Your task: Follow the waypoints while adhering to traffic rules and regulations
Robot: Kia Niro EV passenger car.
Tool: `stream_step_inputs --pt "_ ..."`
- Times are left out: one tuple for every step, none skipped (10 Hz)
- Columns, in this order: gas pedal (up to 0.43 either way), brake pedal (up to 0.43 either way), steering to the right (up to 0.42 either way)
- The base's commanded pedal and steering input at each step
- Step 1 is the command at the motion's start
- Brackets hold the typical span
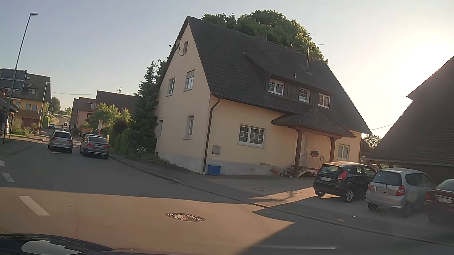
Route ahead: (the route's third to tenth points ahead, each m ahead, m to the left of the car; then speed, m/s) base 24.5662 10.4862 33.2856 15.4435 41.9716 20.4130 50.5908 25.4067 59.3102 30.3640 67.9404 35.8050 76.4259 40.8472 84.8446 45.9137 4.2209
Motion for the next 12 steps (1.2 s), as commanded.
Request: stream_step_inputs --pt "0.059 0.0 -0.068" --pt "0.059 0.0 -0.083" --pt "0.059 0.0 -0.101" --pt "0.059 0.0 -0.115" --pt "0.059 0.0 -0.124" --pt "0.059 0.0 -0.139" --pt "0.067 0.0 -0.154" --pt "0.067 0.0 -0.171" --pt "0.079 0.0 -0.188" --pt "0.079 0.0 -0.198" --pt "0.087 0.0 -0.205" --pt "0.087 0.0 -0.213"
